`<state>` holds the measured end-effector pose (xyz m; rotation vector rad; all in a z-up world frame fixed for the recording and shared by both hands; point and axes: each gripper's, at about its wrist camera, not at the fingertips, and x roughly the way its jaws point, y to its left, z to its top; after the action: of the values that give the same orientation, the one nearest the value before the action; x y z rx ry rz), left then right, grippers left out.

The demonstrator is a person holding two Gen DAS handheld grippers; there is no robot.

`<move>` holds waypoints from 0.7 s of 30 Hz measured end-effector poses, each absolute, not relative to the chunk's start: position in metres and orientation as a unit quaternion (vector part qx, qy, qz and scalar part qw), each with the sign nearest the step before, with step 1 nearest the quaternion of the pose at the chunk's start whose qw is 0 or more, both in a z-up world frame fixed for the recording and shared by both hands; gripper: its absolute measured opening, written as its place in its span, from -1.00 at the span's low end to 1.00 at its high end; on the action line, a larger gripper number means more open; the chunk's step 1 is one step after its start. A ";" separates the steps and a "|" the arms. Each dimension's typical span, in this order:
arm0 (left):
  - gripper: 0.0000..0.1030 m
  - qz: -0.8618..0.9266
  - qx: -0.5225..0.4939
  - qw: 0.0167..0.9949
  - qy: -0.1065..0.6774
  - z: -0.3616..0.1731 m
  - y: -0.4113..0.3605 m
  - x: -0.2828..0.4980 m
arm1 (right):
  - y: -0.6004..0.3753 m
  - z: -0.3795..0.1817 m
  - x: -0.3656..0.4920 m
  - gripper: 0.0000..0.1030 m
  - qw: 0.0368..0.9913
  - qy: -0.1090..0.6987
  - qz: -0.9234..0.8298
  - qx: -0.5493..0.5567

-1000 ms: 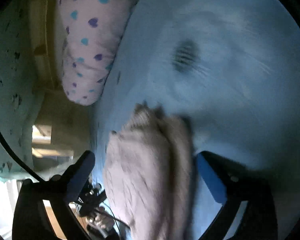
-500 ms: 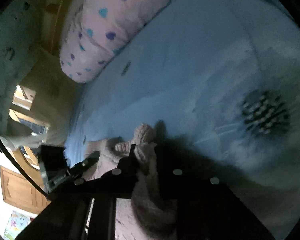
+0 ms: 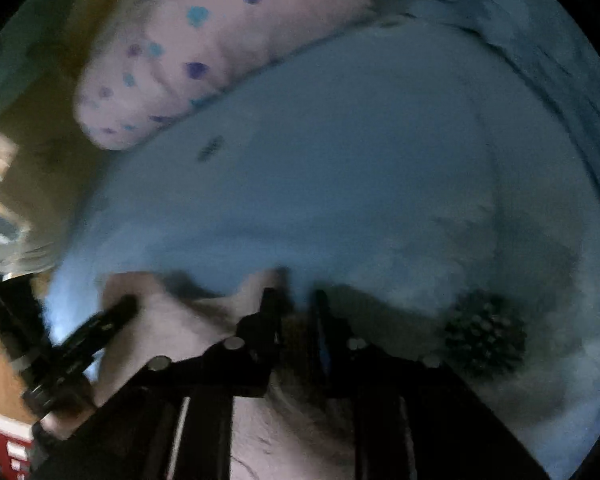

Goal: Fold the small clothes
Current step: 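Open both grippers and release the folded cardigan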

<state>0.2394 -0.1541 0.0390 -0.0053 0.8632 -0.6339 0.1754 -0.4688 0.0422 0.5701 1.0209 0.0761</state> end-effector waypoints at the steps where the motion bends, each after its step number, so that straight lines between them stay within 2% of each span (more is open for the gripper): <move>1: -0.91 -0.294 0.006 0.864 0.409 0.044 -0.150 0.234 | -0.467 0.046 0.170 -0.09 0.834 0.484 0.039 0.262; 2: -0.90 -0.285 0.012 0.866 0.410 0.049 -0.149 0.231 | -0.465 0.050 0.165 0.07 0.837 0.484 0.034 0.252; 4: -0.90 -0.273 0.024 0.864 0.423 0.062 -0.143 0.224 | -0.462 0.063 0.152 0.13 0.844 0.486 0.006 0.226; 6: -0.90 -0.265 0.029 0.862 0.431 0.079 -0.136 0.214 | -0.459 0.078 0.136 0.28 0.850 0.485 -0.025 0.205; 13: -0.89 -0.245 0.016 0.867 0.433 0.136 -0.106 0.164 | -0.434 0.143 0.080 0.34 0.869 0.446 -0.045 0.208; 21: -0.82 -0.248 -0.004 0.873 0.420 0.171 -0.080 0.082 | -0.389 0.192 0.000 0.37 0.881 0.428 -0.033 0.199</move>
<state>0.0825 -0.0796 0.1708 -0.0087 0.8772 -0.5189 0.0002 -0.3890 0.1916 0.4156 0.8927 -0.0677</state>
